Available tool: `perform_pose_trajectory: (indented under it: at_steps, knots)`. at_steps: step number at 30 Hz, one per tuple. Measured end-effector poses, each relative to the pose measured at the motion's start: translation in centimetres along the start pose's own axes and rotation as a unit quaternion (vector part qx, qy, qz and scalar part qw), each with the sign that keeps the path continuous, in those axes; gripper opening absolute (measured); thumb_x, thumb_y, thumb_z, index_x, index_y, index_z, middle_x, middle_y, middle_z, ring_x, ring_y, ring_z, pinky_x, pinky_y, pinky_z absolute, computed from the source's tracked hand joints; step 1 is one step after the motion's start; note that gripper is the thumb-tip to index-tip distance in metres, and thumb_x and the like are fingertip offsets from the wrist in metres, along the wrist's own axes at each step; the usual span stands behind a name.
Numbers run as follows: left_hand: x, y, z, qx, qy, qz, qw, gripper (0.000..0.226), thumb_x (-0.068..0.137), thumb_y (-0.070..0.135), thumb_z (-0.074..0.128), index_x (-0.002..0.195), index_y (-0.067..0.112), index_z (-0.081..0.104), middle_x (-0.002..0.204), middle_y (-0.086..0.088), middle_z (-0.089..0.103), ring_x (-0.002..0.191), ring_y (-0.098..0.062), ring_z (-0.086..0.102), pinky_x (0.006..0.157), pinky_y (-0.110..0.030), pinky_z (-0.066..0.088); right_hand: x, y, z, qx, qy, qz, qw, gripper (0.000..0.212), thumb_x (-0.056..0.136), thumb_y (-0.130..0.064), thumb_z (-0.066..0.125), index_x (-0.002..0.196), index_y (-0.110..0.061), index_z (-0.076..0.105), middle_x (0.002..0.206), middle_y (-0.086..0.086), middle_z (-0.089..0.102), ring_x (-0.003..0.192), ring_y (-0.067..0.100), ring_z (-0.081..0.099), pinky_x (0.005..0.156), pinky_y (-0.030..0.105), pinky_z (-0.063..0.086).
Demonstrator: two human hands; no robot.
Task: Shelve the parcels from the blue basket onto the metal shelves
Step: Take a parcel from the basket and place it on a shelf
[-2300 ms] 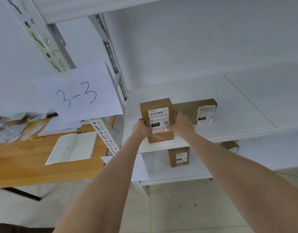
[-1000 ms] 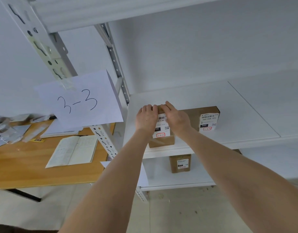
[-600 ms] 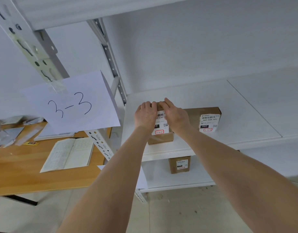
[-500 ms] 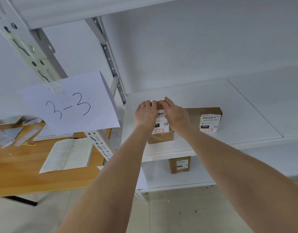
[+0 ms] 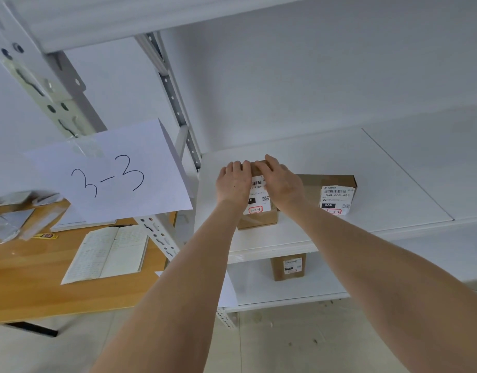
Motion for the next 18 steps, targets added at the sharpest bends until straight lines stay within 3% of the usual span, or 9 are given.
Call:
perform_pose_trajectory:
  at_steps: [6,12,18]
  knots:
    - [-0.3,-0.2,0.0,0.012,-0.03,-0.003,0.999,0.067,0.08,0.017,0.069,0.136,0.011,0.031,0.132,-0.008,0.045,0.127,-0.024,0.041,0.103,-0.031,0.034,-0.4,0.9,-0.3,-0.003,0.007,0.038,0.999,0.068,0.089,-0.009,0.062,0.147,-0.018,0.026,0.152,0.005,0.025,0.121,0.026,0.046,0.079,0.039,0.052]
    - [-0.7,0.2,-0.9,0.016,-0.05,-0.002,0.999,0.074,0.08,0.015,0.069,0.14,0.012,0.027,0.133,-0.009,0.043,0.126,-0.024,0.041,0.102,-0.032,0.037,-1.2,2.0,-1.9,-0.019,0.009,0.057,0.998,0.067,0.09,-0.021,0.064,0.145,-0.017,0.026,0.146,0.006,0.033,0.122,0.027,0.045,0.08,0.037,0.049]
    - [-0.7,2.1,-2.8,0.02,-0.051,0.019,0.998,0.075,0.081,0.013,0.069,0.141,0.012,0.026,0.138,-0.01,0.039,0.129,-0.024,0.039,0.1,-0.032,0.038,-2.9,4.2,-3.9,-0.065,0.002,0.104,0.992,0.067,0.089,-0.016,0.059,0.147,-0.02,0.024,0.147,0.004,0.031,0.124,0.025,0.04,0.079,0.035,0.048]
Point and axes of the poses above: each hand's wrist, its own x-axis towards the middle knuckle, its own z-axis out of the palm, y = z × x, the point moved 10 cm from there along x, towards the middle knuckle
